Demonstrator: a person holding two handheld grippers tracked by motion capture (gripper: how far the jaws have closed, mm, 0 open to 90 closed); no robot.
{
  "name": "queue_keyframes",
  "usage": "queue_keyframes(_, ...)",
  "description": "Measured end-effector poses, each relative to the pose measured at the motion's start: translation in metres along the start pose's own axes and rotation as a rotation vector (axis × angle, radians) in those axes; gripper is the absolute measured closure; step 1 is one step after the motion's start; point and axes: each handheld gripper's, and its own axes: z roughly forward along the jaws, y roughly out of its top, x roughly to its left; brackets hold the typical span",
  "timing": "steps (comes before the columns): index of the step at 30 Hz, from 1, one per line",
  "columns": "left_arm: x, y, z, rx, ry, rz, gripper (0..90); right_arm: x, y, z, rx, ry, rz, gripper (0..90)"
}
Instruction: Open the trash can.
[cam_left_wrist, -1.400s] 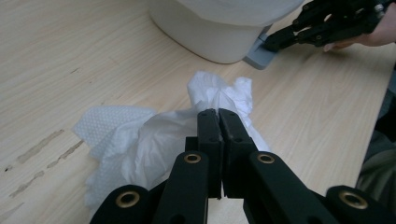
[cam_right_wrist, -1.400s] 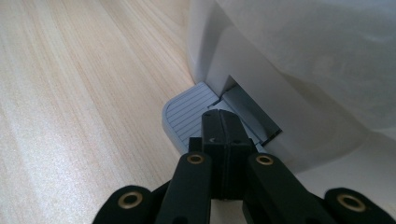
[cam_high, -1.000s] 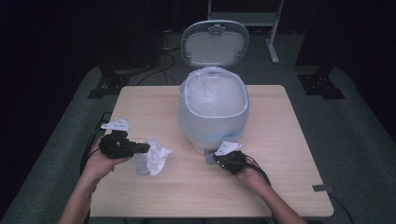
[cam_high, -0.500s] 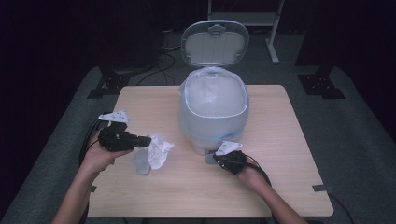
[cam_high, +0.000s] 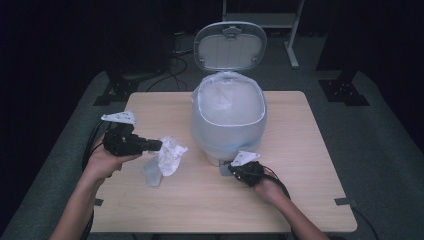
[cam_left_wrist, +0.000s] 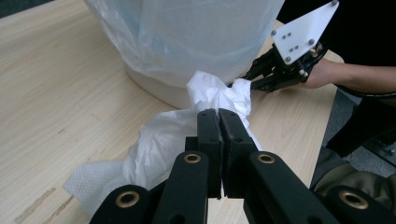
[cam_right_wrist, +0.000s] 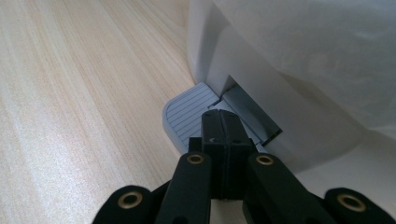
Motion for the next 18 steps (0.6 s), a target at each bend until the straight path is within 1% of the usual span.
queue_keyframes(10, -0.002, 0.013, -0.003, -0.009, -0.011, 0.001, 88.7, 0.000, 0.000, 0.000, -0.008, 0.006, 0.010, 89.6)
queue_keyframes(15, -0.005, 0.022, -0.006, -0.005, -0.011, 0.015, 88.7, 0.000, 0.000, 0.000, -0.009, 0.009, 0.011, 89.6)
queue_keyframes(18, -0.007, 0.026, -0.008, -0.012, -0.009, 0.019, 88.6, 0.000, 0.000, 0.000, -0.008, 0.009, 0.010, 89.6)
